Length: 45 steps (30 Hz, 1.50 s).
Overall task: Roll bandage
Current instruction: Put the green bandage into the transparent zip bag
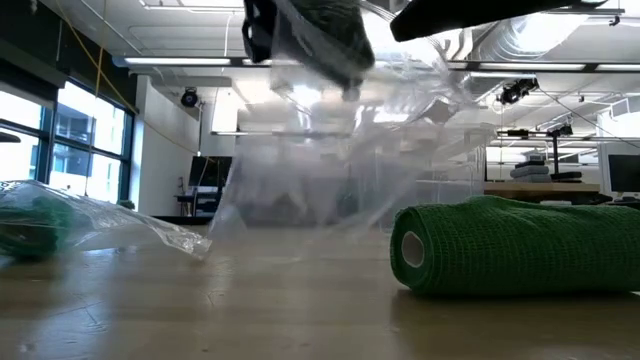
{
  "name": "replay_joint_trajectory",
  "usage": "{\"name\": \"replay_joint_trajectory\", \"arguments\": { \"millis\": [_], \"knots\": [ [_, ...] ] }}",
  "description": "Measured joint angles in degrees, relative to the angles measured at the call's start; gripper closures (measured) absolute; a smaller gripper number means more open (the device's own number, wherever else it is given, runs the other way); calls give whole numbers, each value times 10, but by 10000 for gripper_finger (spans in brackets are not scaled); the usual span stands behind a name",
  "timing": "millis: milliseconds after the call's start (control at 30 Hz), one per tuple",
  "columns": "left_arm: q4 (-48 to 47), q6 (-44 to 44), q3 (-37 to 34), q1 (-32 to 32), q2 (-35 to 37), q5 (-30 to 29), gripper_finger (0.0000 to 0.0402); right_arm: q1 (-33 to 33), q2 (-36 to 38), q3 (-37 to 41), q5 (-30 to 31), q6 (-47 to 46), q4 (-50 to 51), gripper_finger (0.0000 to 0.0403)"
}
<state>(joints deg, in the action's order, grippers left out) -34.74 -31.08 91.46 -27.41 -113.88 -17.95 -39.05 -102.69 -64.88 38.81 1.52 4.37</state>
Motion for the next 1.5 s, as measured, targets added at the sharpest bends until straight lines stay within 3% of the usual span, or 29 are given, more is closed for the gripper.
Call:
{"name": "replay_joint_trajectory", "arguments": {
  "millis": [133, 267, 433, 633, 833, 1100, 1200, 1267, 1500],
  "knots": [
    [-2, -2, 0, 9, -15, 39, 312, 0, 0, 0, 1, 12, -6, 403],
    [-1, -15, 0, 13, -15, 41, 325, 0, 0, 0, 2, 15, -8, 403],
    [-17, -21, 0, 16, -14, 37, 390, -6, 0, 0, 2, 15, -9, 403],
    [-89, -51, 0, 2, 6, -118, 400, -16, 0, 0, 2, 14, -8, 403],
    [-86, -43, 0, -35, 28, -256, 401, -16, 0, 0, 4, 4, -8, 403],
    [-33, 42, 0, -74, 31, -302, 401, -8, 0, 0, 34, -1, -9, 403],
    [-26, 16, 0, -76, 31, -292, 397, -5, 0, 0, 34, 0, -12, 403],
    [-28, 4, 0, -65, 32, -253, 385, -3, 0, 0, 31, 3, -14, 403],
    [-13, -38, 0, 0, 33, -1, 300, -3, 0, 0, 28, 4, -14, 403]
  ]
}}
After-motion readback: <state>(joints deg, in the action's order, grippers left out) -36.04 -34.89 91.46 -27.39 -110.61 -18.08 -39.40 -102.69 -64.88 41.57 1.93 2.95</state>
